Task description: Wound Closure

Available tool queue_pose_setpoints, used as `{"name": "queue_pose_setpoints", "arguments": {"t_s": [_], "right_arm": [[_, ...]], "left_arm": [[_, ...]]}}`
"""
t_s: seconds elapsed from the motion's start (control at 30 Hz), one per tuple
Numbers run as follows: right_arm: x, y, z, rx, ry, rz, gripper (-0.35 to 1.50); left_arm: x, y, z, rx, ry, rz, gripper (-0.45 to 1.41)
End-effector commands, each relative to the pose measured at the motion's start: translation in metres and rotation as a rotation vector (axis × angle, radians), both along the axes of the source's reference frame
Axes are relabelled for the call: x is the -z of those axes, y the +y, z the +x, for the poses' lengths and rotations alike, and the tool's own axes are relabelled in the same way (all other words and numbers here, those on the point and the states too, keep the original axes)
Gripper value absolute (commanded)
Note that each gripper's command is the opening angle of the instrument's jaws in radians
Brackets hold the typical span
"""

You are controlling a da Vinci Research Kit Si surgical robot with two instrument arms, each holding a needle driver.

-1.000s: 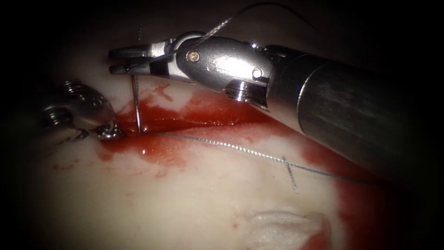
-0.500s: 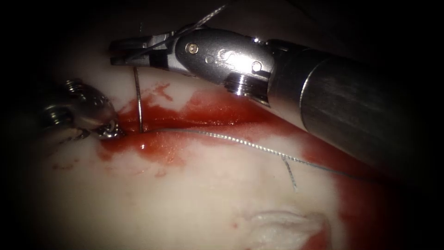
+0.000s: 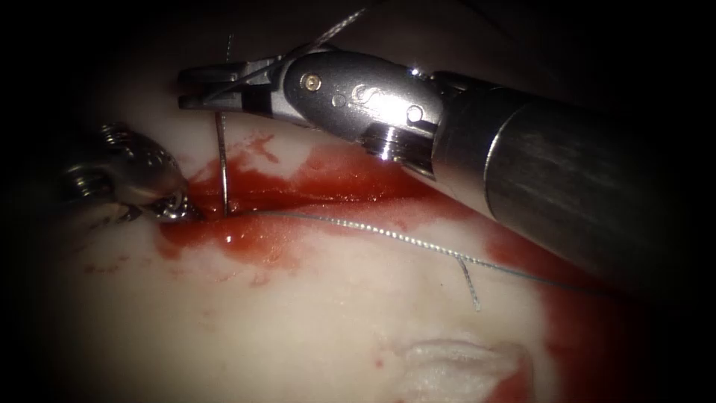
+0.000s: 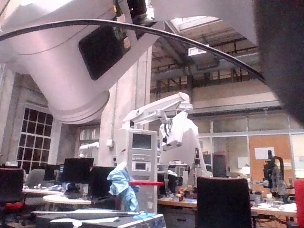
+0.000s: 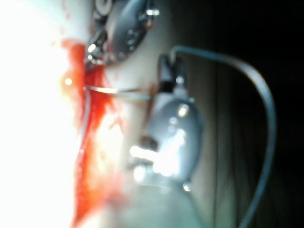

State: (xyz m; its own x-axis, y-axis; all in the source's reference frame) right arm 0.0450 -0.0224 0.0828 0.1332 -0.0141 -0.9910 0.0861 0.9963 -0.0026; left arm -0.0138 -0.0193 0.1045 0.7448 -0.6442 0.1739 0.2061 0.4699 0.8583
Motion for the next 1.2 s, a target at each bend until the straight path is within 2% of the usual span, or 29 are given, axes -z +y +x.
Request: {"name": "queue_pose_setpoints", "arguments": {"t_s": [0.03,0.77,1.2], "right_arm": [[0.0001,0.0011,0.0009,-0.003,0.002,0.011,-0.35],[0.0003,0.0014,0.0007,-0.032,-0.013,0.189,-0.35],[-0.0003,0.0009,0.0007,-0.02,-0.026,0.425,-0.35]], "left_arm": [[0.0003,0.0012,-0.0006,0.002,-0.003,-0.007,-0.45],[0.0001,0.0009,-0.0007,0.002,-0.001,-0.01,-0.45],[0.0001,0.0008,-0.0007,0.001,-0.002,-0.01,-0.45]]}}
